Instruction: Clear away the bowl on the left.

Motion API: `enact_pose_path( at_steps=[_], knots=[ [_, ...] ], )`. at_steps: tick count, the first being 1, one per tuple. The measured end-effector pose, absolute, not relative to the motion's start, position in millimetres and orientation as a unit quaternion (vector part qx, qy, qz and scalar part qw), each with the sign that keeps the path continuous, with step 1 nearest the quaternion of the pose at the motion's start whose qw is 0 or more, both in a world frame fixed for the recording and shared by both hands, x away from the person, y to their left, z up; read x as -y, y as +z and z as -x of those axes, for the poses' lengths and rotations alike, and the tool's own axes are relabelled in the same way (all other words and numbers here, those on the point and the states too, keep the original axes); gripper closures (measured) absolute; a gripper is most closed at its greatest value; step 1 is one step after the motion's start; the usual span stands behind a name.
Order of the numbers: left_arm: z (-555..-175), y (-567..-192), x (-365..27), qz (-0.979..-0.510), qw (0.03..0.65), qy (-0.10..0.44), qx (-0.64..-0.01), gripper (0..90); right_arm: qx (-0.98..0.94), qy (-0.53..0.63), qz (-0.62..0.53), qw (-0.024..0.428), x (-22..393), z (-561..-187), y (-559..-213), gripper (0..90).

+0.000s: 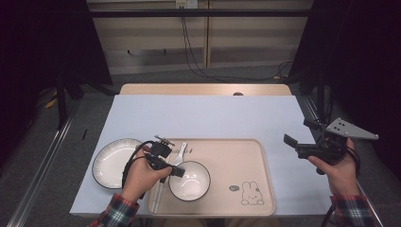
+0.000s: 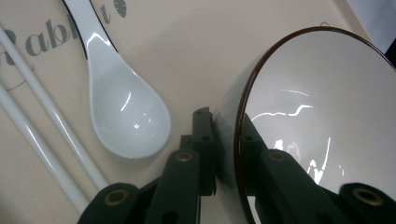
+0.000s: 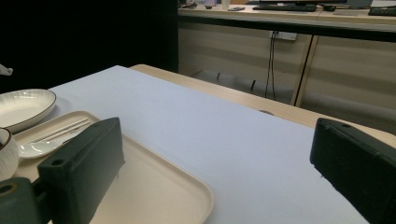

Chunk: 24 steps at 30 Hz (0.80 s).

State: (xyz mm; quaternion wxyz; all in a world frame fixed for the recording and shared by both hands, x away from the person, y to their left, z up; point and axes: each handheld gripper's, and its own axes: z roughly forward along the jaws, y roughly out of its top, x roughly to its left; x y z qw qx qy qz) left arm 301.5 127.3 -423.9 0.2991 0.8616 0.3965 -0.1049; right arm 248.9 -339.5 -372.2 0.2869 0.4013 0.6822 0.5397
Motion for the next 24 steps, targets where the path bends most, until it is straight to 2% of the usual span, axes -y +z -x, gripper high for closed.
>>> enact_pose_path(
  at_steps=[24],
  knots=[
    [-296.4,-434.0,-132.5,-0.868,0.288,-0.11,-0.389,82.3,-0.682,0.537,-0.403,0.289,340.5,-248.8,-372.1,2.4]
  ],
)
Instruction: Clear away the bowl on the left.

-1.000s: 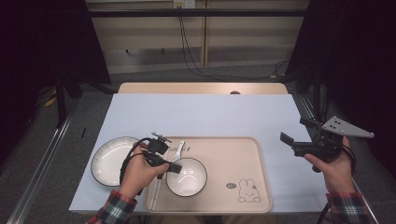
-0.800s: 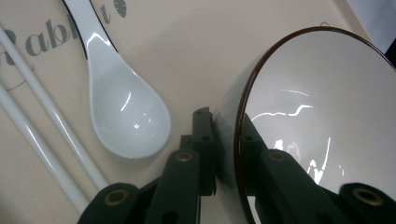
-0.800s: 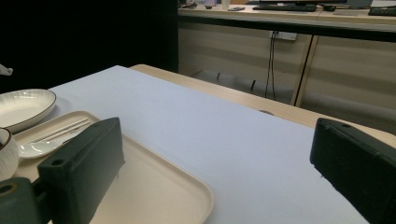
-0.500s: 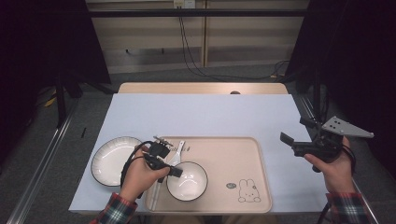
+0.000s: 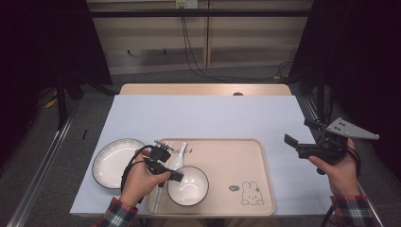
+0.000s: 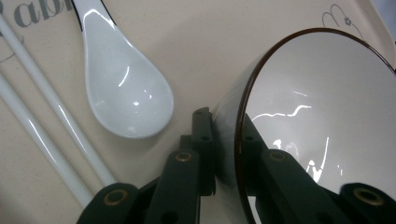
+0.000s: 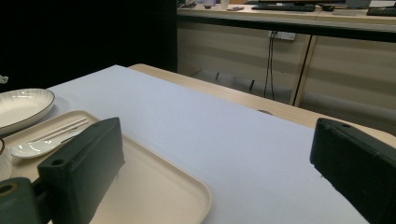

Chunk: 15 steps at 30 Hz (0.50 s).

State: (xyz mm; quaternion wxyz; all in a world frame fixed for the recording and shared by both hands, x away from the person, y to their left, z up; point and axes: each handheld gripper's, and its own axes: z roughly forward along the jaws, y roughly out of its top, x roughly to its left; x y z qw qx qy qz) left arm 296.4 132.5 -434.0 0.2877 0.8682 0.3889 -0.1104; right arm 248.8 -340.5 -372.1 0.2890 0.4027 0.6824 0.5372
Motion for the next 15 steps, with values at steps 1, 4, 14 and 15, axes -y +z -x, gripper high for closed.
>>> enact_pose_path(
  at_steps=[1,4,14,15],
  knots=[
    [-296.4,-435.0,-132.2,-0.869,0.288,-0.107,-0.389,82.0,-0.684,0.536,-0.402,0.289,340.8,-248.8,-372.0,2.4],
    [-296.3,-437.6,-131.0,-0.868,0.285,-0.105,-0.392,80.7,-0.681,0.54,-0.403,0.287,339.4,-248.8,-372.1,2.4],
    [-299.1,-438.4,-131.8,-0.868,0.286,-0.116,-0.389,80.4,-0.683,0.537,-0.403,0.288,339.8,-248.8,-372.2,2.4],
    [-299.9,-437.2,-132.3,-0.867,0.289,-0.116,-0.39,80.1,-0.682,0.539,-0.403,0.288,339.4,-249.0,-372.3,2.4]
  ],
)
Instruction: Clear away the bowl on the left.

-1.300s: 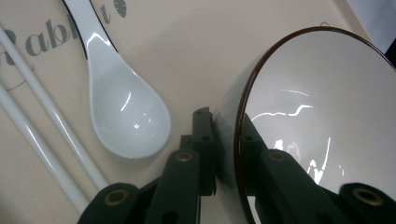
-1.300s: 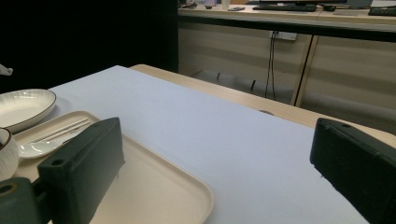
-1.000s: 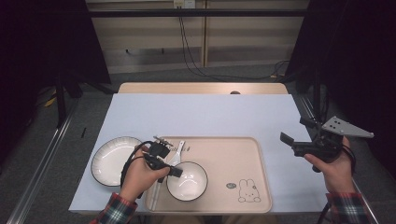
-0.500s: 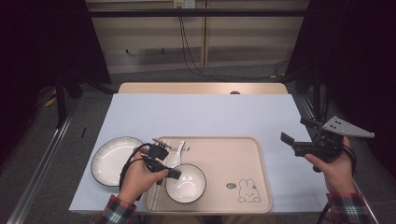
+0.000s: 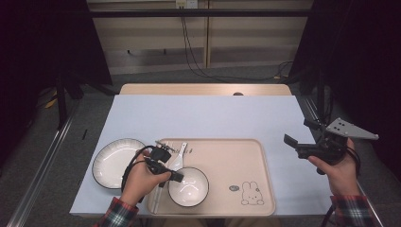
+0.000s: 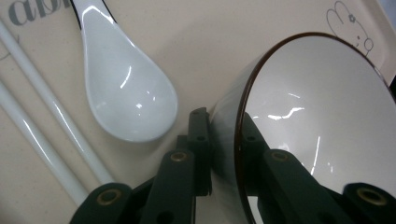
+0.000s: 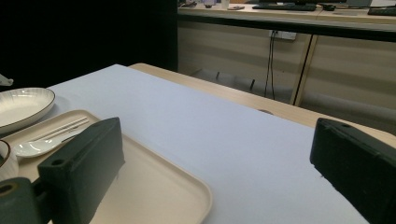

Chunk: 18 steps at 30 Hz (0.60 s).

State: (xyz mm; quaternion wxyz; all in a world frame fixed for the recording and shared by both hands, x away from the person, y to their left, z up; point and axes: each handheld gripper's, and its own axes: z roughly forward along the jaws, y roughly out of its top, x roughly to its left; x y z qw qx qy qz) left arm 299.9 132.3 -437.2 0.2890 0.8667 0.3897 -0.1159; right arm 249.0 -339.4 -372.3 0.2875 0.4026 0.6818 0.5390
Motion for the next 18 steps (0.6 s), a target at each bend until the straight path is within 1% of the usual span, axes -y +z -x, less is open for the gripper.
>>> enact_pose_path(
  at_steps=[4,9,13,18],
  knots=[
    [-302,-432,-134,-0.862,0.301,-0.114,-0.392,78.7,-0.684,0.536,-0.402,0.289,340,-249,-372,2.4],
    [-304,-425,-137,-0.853,0.323,-0.115,-0.393,73.6,-0.683,0.537,-0.403,0.288,340,-249,-372,2.4],
    [-307,-417,-143,-0.845,0.342,-0.099,-0.399,67.9,-0.684,0.537,-0.401,0.288,339,-250,-372,2.4],
    [-310,-408,-155,-0.818,0.384,-0.078,-0.422,56.4,-0.684,0.537,-0.401,0.288,340,-251,-373,2.4]
  ],
)
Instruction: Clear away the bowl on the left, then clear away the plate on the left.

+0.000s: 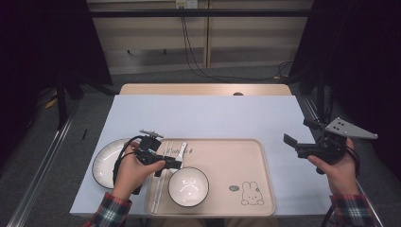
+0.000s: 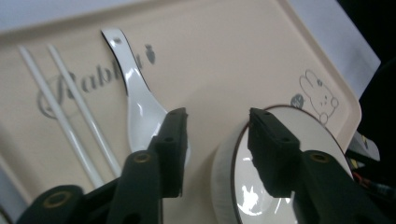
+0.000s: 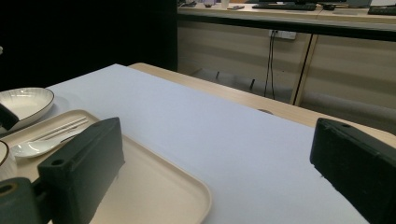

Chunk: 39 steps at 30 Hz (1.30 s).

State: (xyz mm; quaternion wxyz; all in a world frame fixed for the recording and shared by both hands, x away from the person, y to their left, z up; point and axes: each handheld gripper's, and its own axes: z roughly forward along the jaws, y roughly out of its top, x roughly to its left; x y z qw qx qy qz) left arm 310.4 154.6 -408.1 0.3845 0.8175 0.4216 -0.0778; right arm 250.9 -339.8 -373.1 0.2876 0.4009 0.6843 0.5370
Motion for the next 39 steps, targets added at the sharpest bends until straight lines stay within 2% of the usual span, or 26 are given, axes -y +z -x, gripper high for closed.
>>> enact_pose_path(
  at_steps=[4,10,15,25,39],
  knots=[
    [-312,-407,-162,-0.81,0.397,-0.068,-0.426,49.6,-0.685,0.536,-0.402,0.288,340,-252,-373,2.3],
    [-314,-406,-171,-0.802,0.404,-0.038,-0.438,29.8,-0.686,0.536,-0.401,0.286,337,-254,-374,2.3],
    [-315,-411,-179,-0.794,0.412,-0.017,-0.448,23.4,-0.688,0.535,-0.397,0.286,337,-255,-375,2.3],
    [-317,-412,-200,-0.775,0.421,0.024,-0.47,17.4,-0.691,0.533,-0.396,0.286,335,-256,-375,2.3],
    [-317,-422,-226,-0.751,0.429,0.042,-0.501,15.5,-0.693,0.527,-0.401,0.283,334,-255,-378,2.1]
  ],
)
